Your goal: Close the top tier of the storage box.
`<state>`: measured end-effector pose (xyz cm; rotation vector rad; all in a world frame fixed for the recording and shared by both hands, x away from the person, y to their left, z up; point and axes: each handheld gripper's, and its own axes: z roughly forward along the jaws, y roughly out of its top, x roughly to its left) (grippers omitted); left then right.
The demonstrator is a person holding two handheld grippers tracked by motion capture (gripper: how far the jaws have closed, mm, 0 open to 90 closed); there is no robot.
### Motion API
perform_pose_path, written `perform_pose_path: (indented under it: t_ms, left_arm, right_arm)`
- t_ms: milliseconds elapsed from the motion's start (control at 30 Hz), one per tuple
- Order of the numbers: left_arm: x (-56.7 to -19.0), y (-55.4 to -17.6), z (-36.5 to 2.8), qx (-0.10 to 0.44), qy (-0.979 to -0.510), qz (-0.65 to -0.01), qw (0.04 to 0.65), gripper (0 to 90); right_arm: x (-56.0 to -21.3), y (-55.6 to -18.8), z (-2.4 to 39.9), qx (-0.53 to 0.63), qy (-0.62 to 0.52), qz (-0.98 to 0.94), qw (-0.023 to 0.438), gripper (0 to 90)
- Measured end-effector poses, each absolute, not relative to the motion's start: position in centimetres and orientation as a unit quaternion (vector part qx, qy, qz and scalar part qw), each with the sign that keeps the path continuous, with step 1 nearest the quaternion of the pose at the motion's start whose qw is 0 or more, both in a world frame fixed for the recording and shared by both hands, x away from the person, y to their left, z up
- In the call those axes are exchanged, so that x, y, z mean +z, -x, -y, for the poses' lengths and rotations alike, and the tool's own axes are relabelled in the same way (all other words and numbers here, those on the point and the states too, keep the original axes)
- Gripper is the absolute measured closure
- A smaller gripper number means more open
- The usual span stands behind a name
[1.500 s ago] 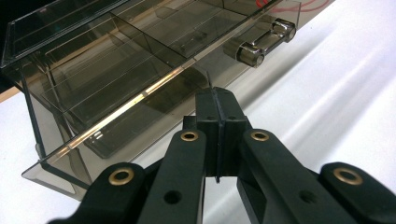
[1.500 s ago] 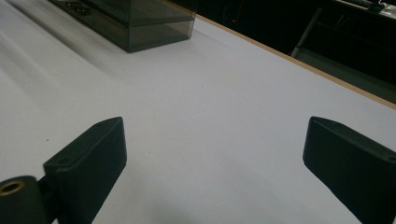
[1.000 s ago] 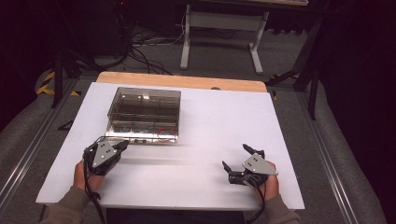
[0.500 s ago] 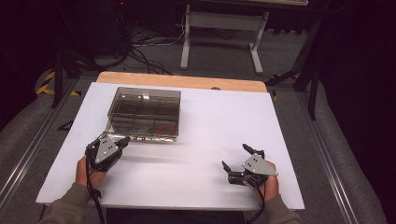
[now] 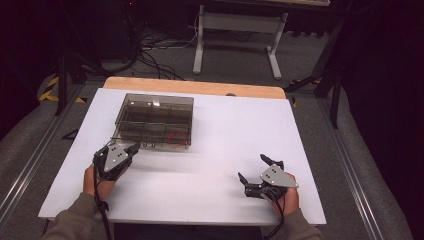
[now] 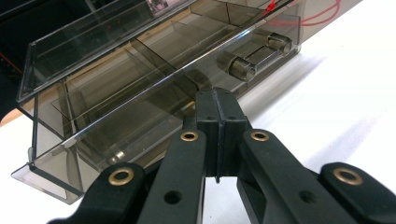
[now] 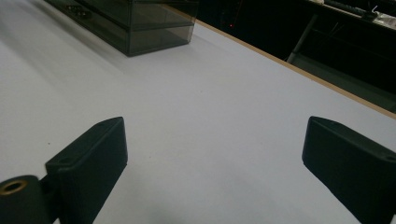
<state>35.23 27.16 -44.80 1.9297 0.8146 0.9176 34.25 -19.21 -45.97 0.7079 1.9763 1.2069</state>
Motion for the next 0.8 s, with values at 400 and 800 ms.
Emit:
perform_pose_path:
  t_ms: [400, 800]
  left_arm:
    - [-44.7, -35.8, -27.0, 0.367, -0.767, -0.325, 0.414, 89.5]
    - [-44.8, -36.3, -26.8, 0.367, -0.769, -0.324, 0.411, 89.5]
  right_arm:
    - [-46.0, -34.2, 19.2, 0.464, -0.273, -0.765, 0.353, 7.5]
    - [-46.0, -34.2, 19.2, 0.464, -0.274, -0.765, 0.353, 7.3]
